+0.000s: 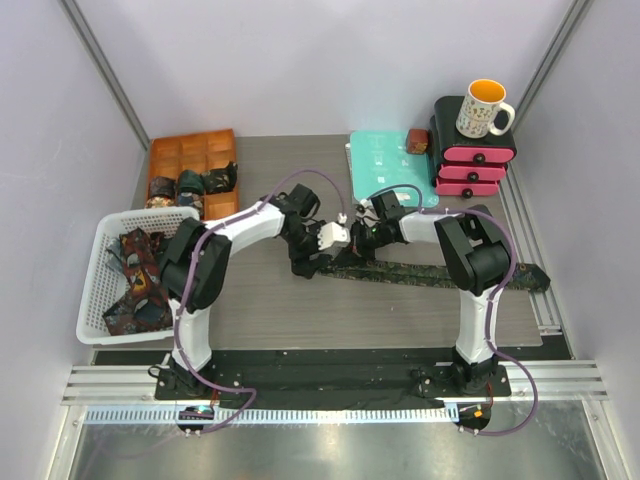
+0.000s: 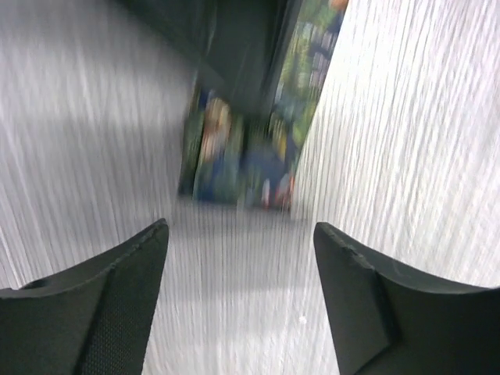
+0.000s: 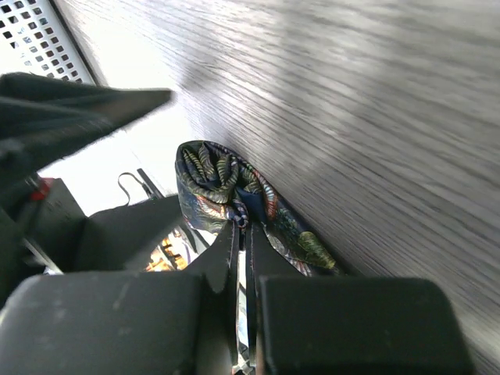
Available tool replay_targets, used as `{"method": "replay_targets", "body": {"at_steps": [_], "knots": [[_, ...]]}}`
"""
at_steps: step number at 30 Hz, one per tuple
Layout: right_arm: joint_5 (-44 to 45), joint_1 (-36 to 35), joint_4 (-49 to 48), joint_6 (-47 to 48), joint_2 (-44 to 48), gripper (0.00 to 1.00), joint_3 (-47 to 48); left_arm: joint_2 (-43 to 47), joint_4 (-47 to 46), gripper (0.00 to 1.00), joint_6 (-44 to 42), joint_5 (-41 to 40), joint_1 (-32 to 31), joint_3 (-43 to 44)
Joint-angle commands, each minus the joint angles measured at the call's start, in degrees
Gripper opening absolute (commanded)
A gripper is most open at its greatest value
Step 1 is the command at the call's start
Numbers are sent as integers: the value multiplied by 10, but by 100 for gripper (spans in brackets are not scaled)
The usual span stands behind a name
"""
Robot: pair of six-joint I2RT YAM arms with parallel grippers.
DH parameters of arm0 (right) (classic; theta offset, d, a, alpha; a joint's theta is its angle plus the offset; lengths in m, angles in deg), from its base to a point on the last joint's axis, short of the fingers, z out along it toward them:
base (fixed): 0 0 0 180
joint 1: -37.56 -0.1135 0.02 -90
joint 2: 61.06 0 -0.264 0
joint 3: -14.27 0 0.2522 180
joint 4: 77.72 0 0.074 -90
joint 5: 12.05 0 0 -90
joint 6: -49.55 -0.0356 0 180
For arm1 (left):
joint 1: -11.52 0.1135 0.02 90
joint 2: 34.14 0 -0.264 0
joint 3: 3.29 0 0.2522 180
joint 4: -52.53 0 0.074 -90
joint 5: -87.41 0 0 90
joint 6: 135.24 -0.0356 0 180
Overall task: Roll the ties
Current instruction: Roll the tie at the center of the board.
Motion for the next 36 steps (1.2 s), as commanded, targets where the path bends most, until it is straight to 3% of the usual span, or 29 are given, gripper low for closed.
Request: {"method": "replay_targets", "body": {"at_steps": [1, 6, 17, 23, 24, 27, 30, 36], "knots": [[17, 9, 32, 34, -3, 1, -11, 72, -50, 79, 20, 66, 26, -37], [9, 10, 31, 37, -18, 1, -10, 72, -92, 81, 22, 97, 24, -56], [-1, 10, 22, 37, -33, 1, 4, 5, -91, 85, -26, 22, -35, -7], [-13, 9, 7, 29, -31, 1, 4, -16, -69, 62, -43, -28, -55, -6], [-17, 8, 5, 30, -31, 1, 7, -18, -64, 47, -41, -35, -57, -6], [-22, 8, 8, 37, -26, 1, 16, -25, -52, 28, -32, -60, -59, -6], [-27, 19, 46, 53, -11, 9, 38, -18, -52, 18, -18, -86, -56, -23], [-48, 78, 154, 133, 50, 36, 70, 11, -62, 15, 28, -124, -37, -74]]}}
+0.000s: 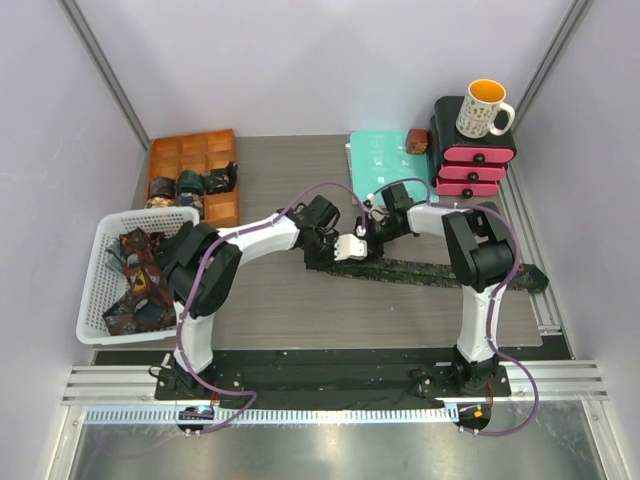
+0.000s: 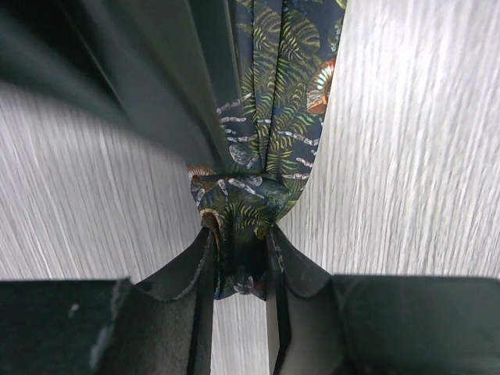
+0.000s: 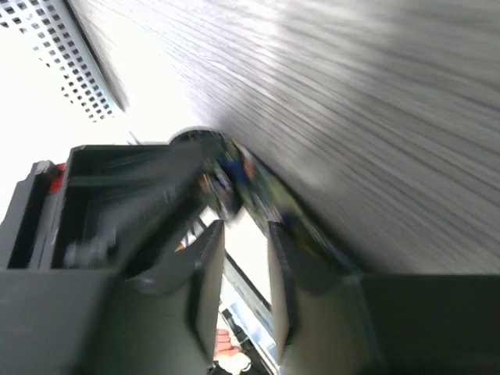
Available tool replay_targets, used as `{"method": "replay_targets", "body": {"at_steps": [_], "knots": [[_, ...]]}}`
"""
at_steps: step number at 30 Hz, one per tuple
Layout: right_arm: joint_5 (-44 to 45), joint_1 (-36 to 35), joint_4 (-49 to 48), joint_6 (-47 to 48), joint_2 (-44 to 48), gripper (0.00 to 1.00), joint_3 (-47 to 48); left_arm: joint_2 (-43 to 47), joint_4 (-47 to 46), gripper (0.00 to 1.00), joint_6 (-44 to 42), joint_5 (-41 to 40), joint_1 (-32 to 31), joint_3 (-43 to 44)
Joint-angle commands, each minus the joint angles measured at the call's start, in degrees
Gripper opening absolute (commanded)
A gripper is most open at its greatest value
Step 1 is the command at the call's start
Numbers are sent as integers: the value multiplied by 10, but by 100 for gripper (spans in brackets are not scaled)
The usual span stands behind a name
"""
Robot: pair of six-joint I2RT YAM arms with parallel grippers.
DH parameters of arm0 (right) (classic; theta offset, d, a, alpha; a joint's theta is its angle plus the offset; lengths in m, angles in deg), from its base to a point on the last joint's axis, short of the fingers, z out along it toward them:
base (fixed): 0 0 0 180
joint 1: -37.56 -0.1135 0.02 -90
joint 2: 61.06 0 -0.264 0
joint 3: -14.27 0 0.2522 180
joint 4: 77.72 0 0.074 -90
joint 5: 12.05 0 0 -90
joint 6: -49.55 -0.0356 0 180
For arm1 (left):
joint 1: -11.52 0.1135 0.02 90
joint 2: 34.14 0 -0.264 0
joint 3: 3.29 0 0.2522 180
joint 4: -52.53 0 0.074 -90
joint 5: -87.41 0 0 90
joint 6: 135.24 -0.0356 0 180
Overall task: Roll the ties
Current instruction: Roll the tie at the center of the board.
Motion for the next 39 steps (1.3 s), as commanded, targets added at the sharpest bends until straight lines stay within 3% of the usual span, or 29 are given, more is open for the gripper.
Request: {"method": "replay_targets", "body": {"at_steps": [1, 4, 7, 8, 10, 16, 20, 33, 36, 39], "knots": [[-11, 46, 120, 82, 68, 38, 43, 8, 30, 15, 40, -74, 22, -53], [21, 61, 196, 163, 89, 49, 65, 9, 25, 14, 72, -85, 29, -57], [98, 74, 243, 266, 103, 52, 84, 10, 17, 12, 96, -89, 38, -57], [114, 75, 256, 295, 103, 60, 95, 11, 15, 12, 97, -89, 40, -58], [169, 75, 307, 410, 92, 63, 140, 13, 15, 12, 98, -77, 50, -60], [242, 74, 271, 648, 148, 78, 91, 22, 15, 11, 87, -48, 60, -63], [251, 48, 241, 721, 166, 86, 56, 25, 9, 11, 79, -25, 62, -63], [282, -15, 171, 819, 156, 88, -25, 44, 5, 10, 70, 24, 91, -72], [293, -20, 173, 855, 150, 74, -40, 52, -3, 9, 70, 36, 100, -76], [314, -21, 156, 887, 152, 54, -65, 62, -9, 9, 59, 54, 112, -84]]}}
